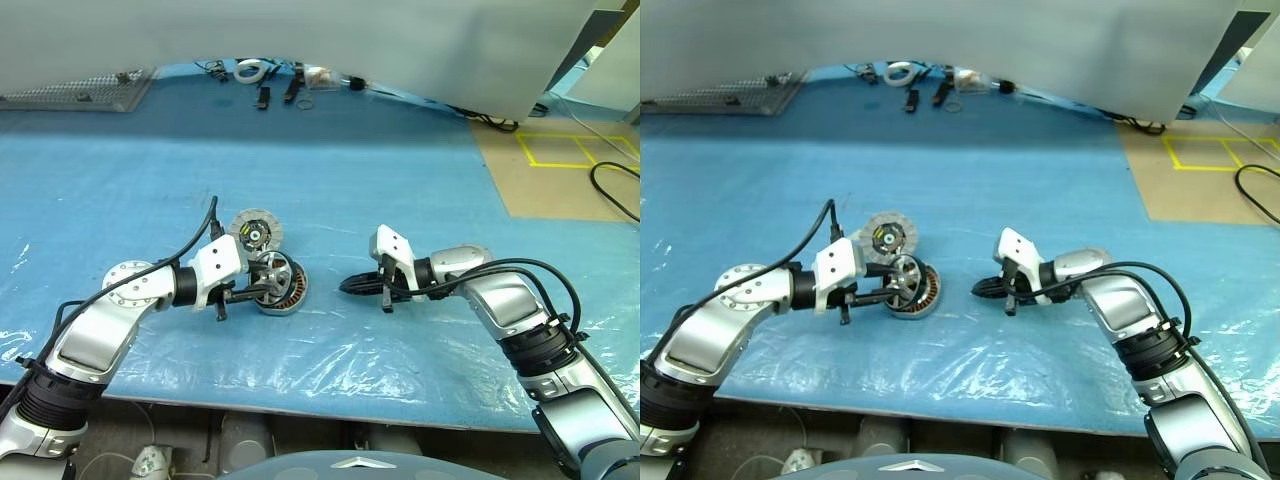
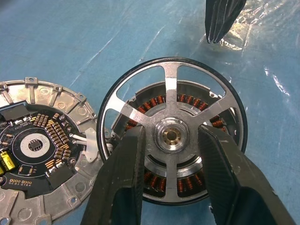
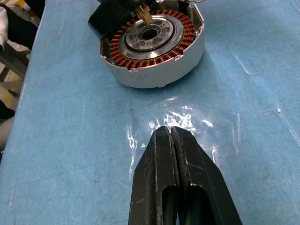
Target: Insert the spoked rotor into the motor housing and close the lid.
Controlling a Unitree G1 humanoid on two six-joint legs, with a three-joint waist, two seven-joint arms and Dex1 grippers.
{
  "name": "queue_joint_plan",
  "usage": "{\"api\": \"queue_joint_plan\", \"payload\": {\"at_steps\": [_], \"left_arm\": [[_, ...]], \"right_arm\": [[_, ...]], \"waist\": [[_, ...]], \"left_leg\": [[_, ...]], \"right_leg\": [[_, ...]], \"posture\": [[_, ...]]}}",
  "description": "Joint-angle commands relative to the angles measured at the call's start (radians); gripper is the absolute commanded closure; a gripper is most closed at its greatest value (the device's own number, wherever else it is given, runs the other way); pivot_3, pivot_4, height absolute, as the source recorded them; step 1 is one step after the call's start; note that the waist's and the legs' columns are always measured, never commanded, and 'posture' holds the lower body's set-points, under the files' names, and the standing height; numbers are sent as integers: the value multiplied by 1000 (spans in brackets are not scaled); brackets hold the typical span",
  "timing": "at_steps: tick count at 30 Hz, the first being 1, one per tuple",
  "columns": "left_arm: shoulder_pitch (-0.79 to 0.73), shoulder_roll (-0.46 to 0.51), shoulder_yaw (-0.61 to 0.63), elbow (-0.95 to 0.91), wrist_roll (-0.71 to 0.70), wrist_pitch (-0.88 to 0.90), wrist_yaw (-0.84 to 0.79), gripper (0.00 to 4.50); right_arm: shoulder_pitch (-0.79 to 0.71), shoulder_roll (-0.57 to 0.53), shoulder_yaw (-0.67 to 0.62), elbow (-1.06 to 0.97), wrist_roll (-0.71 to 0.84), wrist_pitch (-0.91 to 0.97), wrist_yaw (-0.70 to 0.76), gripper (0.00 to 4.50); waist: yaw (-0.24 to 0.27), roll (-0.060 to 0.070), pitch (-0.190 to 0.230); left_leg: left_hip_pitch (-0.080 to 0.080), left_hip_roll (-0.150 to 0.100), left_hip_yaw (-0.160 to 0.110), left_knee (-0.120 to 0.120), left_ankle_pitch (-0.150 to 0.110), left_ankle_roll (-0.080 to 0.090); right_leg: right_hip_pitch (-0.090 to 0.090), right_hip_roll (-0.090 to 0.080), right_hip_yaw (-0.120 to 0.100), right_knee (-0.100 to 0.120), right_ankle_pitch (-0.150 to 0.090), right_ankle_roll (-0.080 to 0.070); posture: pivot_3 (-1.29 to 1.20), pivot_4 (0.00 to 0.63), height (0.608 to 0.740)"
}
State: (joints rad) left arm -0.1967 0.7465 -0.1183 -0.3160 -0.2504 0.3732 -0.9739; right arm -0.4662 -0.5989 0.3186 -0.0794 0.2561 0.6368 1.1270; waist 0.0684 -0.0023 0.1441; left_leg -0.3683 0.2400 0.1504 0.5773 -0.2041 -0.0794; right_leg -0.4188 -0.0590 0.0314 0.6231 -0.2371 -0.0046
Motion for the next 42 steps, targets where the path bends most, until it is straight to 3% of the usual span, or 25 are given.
{"api": "queue_joint_plan", "payload": {"at_steps": [1,6,11,19,26,32,37,42], "left_arm": [[-16,2,6,-11,-20,14,-13,2577],[-23,-2,12,-21,-20,25,-7,1246],[-53,2,68,-34,-55,38,6,1246],[-71,17,264,-120,-248,143,26,1246],[81,63,372,-227,-326,261,75,1246],[224,103,380,-337,-284,245,100,1246],[276,74,352,-427,-268,250,179,1246],[405,81,354,-440,-208,193,179,1246]], "right_arm": [[-6,0,-6,-25,5,-17,-1,4500],[-8,4,-5,-23,7,-17,-2,4500],[-6,6,-7,-22,9,-13,-6,4500],[-52,31,-58,-35,73,38,-16,4500],[-156,55,-15,14,53,-14,19,4500],[-287,2,136,119,-115,-350,209,4500],[-432,46,238,326,-300,-758,240,4500],[-462,92,274,341,-298,-891,340,4500]], "waist": [[0,0,0],[0,0,0],[0,0,0],[-3,0,0],[-3,0,0],[-1,-1,1],[-11,-1,1],[-28,-3,2]], "left_leg": [[0,0,0,0,0,0],[0,0,0,0,0,0],[0,0,0,0,0,0],[-1,0,0,0,0,0],[-1,0,0,0,0,0],[-2,0,0,0,0,0],[-2,1,0,1,0,0],[-5,1,0,1,0,1]], "right_leg": [[0,0,0,0,0,0],[0,0,0,0,0,0],[0,0,0,0,0,0],[-1,0,0,0,0,0],[-1,0,0,0,0,0],[-1,0,-1,-1,0,0],[-2,0,-1,0,-2,-4],[-3,1,-1,-1,0,0]], "posture": [[0,150,740],[0,150,740],[0,150,740],[0,150,740],[0,150,740],[0,150,740],[0,150,740],[0,150,740]]}}
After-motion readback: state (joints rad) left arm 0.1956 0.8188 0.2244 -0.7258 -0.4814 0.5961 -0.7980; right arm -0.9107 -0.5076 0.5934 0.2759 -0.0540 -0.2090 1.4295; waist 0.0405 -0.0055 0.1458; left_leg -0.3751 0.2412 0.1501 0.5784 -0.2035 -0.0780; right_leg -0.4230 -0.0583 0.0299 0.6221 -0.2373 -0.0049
